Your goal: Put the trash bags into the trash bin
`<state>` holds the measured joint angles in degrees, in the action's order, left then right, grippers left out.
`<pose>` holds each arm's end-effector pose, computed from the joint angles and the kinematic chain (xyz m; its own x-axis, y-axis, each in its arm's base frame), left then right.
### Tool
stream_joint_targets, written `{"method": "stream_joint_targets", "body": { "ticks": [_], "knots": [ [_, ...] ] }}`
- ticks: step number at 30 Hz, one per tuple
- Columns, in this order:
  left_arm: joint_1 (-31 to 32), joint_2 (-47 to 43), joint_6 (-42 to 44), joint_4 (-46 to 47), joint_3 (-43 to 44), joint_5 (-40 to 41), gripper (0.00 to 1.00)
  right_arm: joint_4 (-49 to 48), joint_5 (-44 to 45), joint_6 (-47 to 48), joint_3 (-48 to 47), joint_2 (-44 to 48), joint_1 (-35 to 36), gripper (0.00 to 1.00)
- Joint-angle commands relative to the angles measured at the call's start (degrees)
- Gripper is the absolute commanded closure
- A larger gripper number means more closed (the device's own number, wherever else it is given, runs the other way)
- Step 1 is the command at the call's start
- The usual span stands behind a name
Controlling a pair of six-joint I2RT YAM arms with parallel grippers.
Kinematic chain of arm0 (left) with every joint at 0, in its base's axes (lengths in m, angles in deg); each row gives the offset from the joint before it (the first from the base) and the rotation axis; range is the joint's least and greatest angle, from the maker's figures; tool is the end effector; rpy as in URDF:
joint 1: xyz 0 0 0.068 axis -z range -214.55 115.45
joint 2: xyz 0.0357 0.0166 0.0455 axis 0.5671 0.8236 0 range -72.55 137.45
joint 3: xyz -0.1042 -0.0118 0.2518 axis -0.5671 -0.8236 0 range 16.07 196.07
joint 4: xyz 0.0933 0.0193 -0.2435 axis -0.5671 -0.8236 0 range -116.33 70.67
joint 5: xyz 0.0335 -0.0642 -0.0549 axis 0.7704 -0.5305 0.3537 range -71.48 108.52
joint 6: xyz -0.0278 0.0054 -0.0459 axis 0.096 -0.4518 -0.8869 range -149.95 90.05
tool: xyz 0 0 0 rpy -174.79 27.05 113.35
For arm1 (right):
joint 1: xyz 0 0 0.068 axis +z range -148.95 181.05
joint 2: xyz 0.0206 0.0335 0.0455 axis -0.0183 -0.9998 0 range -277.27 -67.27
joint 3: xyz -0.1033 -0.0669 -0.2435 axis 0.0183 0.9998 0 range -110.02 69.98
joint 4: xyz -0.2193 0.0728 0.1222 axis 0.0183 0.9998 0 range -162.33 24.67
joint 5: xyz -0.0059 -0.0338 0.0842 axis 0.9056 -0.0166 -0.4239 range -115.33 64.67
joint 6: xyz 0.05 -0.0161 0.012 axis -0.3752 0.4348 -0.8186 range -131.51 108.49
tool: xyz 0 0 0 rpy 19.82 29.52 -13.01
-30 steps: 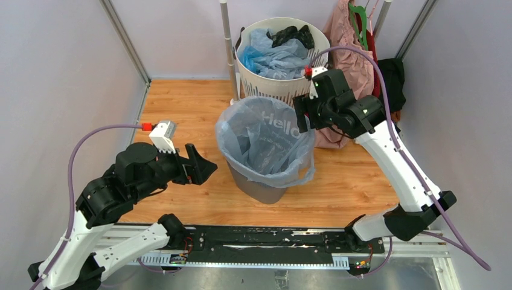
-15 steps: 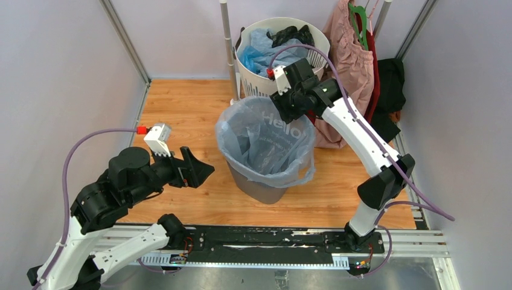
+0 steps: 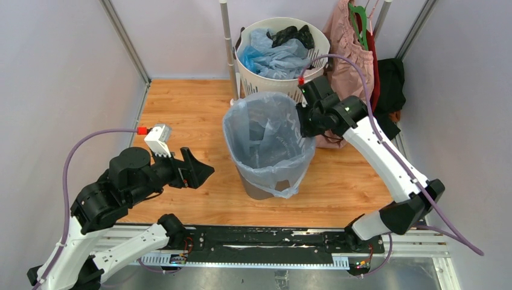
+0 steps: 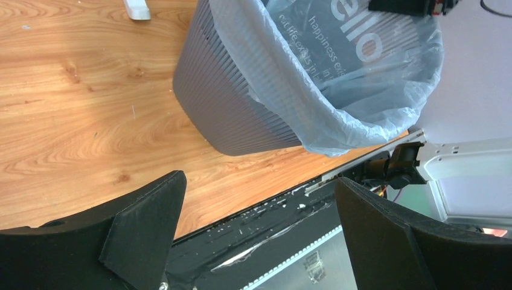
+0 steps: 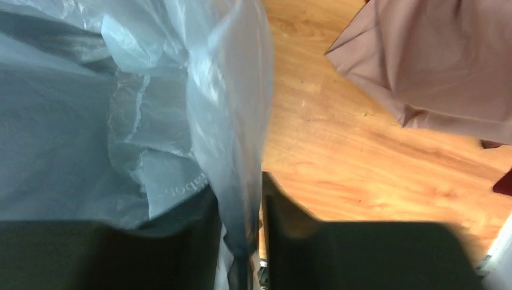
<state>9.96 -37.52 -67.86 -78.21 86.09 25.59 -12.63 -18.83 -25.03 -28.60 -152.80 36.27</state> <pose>0.0531 -0.0460 0.4104 -0.6061 -0.2594 -0.7519 0.3080 0.7951 -0.5225 0.2471 0.1695 0.4110 -0.6967 -0.2076 -0.6866 -0.3566 0.9308 0.0805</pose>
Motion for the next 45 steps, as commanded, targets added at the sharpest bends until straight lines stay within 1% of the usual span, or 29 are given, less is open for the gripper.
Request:
{"method": "stream_joint_targets", "body": {
  "ticks": [1, 2, 3, 4, 6, 7, 10, 13, 17, 19, 23, 25, 29, 33, 36, 39, 41, 45],
  "knots": [
    [0.5, -0.6, -0.1, 0.0, -0.8, -0.4, 0.01, 0.3, 0.2, -12.8, 6.8, 5.8, 1.0, 0.63],
    [0.5, -0.8, -0.1, 0.0, -0.9, -0.4, 0.01, -0.4, -0.2, -13.7, 7.6, 6.9, 1.2, 0.53],
    [0.5, -0.9, -0.1, 0.0, -1.0, -0.4, 0.01, -1.0, -0.1, -14.1, 8.1, 7.7, 1.2, 0.40],
    [0.5, -0.9, -0.2, 0.0, -1.2, -0.5, 0.01, -1.3, 0.5, -14.3, 8.2, 8.5, 1.2, 0.31],
    [0.5, -0.8, -0.2, 0.0, -1.2, -0.6, 0.01, -1.0, 1.8, -13.4, 6.6, 9.0, 1.2, 0.21],
    [0.5, -0.7, -0.3, 0.0, -1.2, -0.7, 0.01, -0.9, 2.1, -12.7, 5.6, 8.8, 1.1, 0.18],
    [0.6, -0.3, -0.2, 0.1, -0.7, -1.0, 0.01, -0.6, 1.3, -9.7, 1.5, 6.5, 1.1, 0.16],
    [0.5, 0.8, 0.3, 0.1, 0.6, -1.8, 0.02, 0.7, -0.1, -6.1, -3.8, 2.4, 1.1, 0.20],
    [0.5, 5.3, 2.9, -0.1, 4.7, -4.0, 0.04, 2.5, -1.4, -2.5, -7.7, -2.4, 1.1, 0.30],
    [0.5, 8.7, 4.5, -0.2, 7.2, -4.7, 0.06, 2.4, -2.0, -1.5, -8.0, -3.3, 1.0, 0.41],
    [0.5, 15.1, 7.7, -0.3, 12.3, -5.0, 0.06, 2.6, -1.2, -1.9, -6.5, -3.7, 1.0, 0.75],
    [0.5, 18.3, 8.8, -0.2, 15.4, -5.7, 0.06, 2.8, -1.0, -3.6, -5.2, -3.1, 1.0, 0.88],
    [0.5, 22.9, 9.5, -0.2, 21.3, -8.3, 0.08, 2.7, -0.7, -11.0, -0.8, -0.4, 1.1, 1.00],
    [0.5, 24.5, 9.4, -0.2, 24.9, -9.4, 0.08, 2.2, -1.4, -19.7, 3.2, 2.3, 1.3, 1.00],
    [0.5, 24.8, 9.2, -0.1, 25.3, -10.1, 0.09, 2.1, -1.8, -24.8, 5.4, 3.6, 1.6, 1.00],
    [0.5, 24.8, 8.9, -0.1, 24.8, -10.4, 0.09, 1.8, 0.3, -31.0, 7.7, 5.5, 2.1, 1.00],
    [0.6, 24.9, 8.8, 0.0, 24.3, -10.6, 0.09, 1.8, 2.5, -36.8, 9.6, 7.3, 2.3, 1.00],
    [0.5, 25.0, 8.7, 0.3, 23.4, -10.7, 0.09, 0.9, 4.6, -44.4, 11.5, 9.4, 2.5, 1.00]
  ]
}}
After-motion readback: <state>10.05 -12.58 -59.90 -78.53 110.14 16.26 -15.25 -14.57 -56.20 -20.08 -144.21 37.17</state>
